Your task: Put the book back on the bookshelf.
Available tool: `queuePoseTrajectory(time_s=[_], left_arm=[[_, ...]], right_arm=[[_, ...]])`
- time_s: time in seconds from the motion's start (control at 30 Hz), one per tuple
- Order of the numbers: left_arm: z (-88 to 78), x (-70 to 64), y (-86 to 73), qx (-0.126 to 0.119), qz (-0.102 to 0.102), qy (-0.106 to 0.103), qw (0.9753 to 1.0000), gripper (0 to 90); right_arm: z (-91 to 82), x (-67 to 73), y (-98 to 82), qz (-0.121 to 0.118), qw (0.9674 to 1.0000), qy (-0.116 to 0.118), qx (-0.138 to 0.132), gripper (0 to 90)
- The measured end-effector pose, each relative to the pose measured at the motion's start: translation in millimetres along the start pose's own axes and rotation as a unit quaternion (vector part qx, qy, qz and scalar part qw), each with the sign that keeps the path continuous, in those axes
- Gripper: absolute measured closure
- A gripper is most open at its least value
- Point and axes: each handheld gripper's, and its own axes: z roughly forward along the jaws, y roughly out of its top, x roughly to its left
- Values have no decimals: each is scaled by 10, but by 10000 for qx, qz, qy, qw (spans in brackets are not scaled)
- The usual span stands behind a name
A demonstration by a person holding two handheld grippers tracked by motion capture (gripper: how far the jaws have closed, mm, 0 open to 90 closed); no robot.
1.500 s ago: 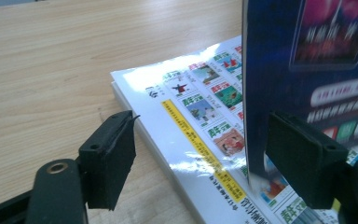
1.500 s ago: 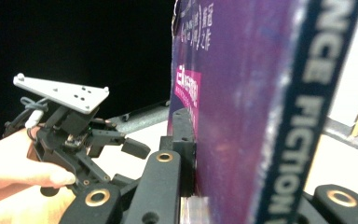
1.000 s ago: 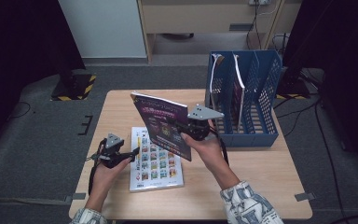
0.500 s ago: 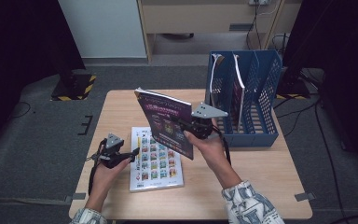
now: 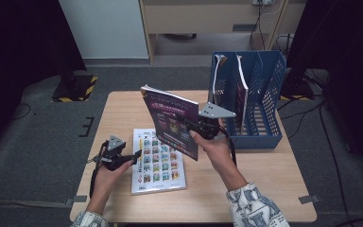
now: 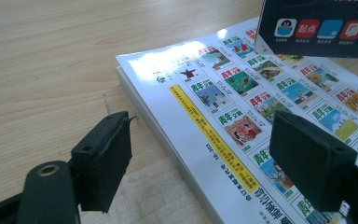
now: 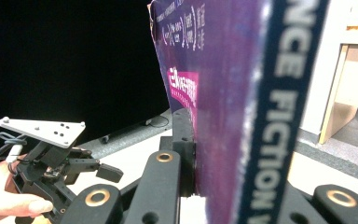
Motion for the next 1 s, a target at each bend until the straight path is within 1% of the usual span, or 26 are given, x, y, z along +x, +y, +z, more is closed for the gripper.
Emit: queuePoseTrajectory(time_s=[0.13, 0.37, 0.67, 1.0], left_arm=[[3, -1, 0, 3, 26, 3, 10000, 206], [-3, 11, -2, -20, -4, 8, 10000, 206], [-5, 16, -5, -19, -4, 29, 10000, 205], [-6, 24, -6, -21, 0, 36, 10000, 205]], right_arm=[[-9, -8, 0, 19, 10000, -8, 1, 842], [-18, -5, 7, 15, 10000, -30, 17, 842], [-134, -13, 53, 18, 10000, -65, -20, 842], [-284, -19, 82, -50, 10000, -55, -25, 843]])
